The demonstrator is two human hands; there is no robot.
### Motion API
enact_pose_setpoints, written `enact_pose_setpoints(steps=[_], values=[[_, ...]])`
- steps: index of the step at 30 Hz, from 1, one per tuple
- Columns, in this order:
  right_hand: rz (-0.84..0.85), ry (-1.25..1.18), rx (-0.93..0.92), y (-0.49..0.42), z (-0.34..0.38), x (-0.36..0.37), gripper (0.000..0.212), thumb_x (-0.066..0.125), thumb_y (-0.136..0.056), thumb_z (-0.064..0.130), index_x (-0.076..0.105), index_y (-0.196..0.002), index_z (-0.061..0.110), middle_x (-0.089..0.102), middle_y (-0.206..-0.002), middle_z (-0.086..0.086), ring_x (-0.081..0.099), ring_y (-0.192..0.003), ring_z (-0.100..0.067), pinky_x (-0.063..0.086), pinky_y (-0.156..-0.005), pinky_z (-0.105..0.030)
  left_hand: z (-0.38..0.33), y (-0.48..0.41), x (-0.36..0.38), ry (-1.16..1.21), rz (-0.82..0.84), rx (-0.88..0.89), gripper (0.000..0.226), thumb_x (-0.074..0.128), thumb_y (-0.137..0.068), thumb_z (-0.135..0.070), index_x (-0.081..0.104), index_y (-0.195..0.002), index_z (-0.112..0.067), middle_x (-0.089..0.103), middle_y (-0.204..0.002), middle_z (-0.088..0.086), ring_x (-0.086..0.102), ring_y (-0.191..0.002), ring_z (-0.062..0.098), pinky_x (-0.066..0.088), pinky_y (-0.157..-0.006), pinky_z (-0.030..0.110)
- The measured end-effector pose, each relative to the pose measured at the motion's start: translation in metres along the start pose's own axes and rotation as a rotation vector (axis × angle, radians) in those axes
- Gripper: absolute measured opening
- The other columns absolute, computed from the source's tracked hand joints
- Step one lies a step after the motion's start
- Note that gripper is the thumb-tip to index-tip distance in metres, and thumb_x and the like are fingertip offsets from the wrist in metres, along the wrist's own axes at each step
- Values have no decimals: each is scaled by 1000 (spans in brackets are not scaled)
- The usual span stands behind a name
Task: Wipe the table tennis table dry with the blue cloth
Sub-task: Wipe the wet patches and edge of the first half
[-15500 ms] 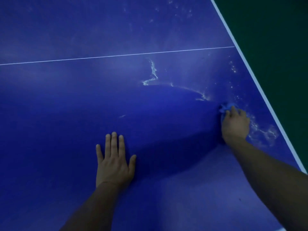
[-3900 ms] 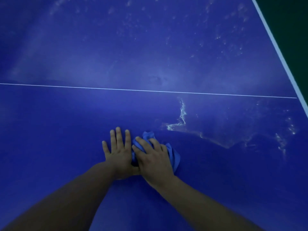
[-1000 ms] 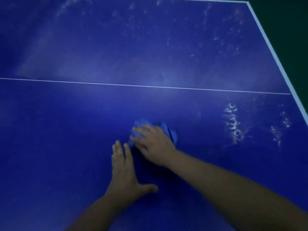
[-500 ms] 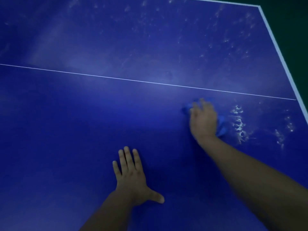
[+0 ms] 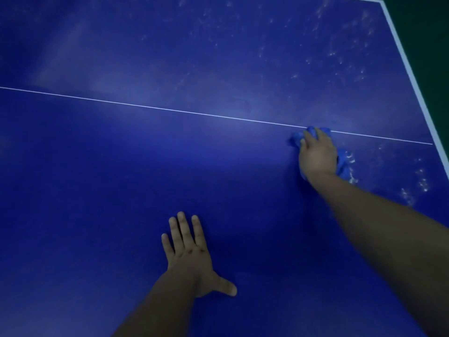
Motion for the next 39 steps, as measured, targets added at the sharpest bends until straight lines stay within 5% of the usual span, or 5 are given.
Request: enact_pose_setpoints(steps=[11, 17, 27, 34, 39], values=[[296, -205, -957, 316, 56, -29, 30, 45, -105, 30, 60, -131, 29, 51, -149, 1, 49, -137, -28, 39, -107, -42, 1, 2, 0, 18, -60, 58, 180, 75, -32, -89, -58, -124, -9, -70, -122, 18, -61, -117, 39, -27, -108, 62], [-34, -34, -52, 162, -66, -47, 43, 40, -99, 26, 69, -120, 2, 59, -133, -25, 59, -115, -48, 47, -101, -51, 5, 3, 3, 88, -203, 136, 158, 61, -55, -91, -53, -133, -14, -68, -127, 12, -59, -123, 34, -32, -107, 56], [137, -134, -645, 289, 54, -25, 34, 43, -106, 31, 61, -134, 24, 51, -149, -1, 47, -136, -28, 41, -107, -43, -54, 21, 22, -169, -766, 561, 73, 35, -92, -41, 34, -150, 3, 14, -163, 26, 12, -151, 42, 5, -119, 51], [-63, 4, 143, 134, -143, -54, 38, 43, -105, 26, 66, -129, 7, 55, -142, -19, 52, -125, -42, 42, -105, -47, -110, 25, 46, -199, -785, 567, 76, 35, -94, -46, 24, -155, -3, 14, -164, 23, 5, -152, 35, 2, -117, 48], [-34, 2, -144, 189, -78, -39, 40, 43, -102, 31, 64, -132, 13, 54, -145, -14, 51, -129, -40, 42, -108, -50, -153, 17, 42, -229, -797, 580, 74, 36, -92, -43, 30, -153, -1, 21, -162, 24, 13, -151, 36, 6, -117, 50]])
Point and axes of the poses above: each hand's wrist, its own y-axis away from the middle knuckle, its own x-axis out of the palm, z = x × y, the point moved 8 cm from there along -y, towards the middle knuckle
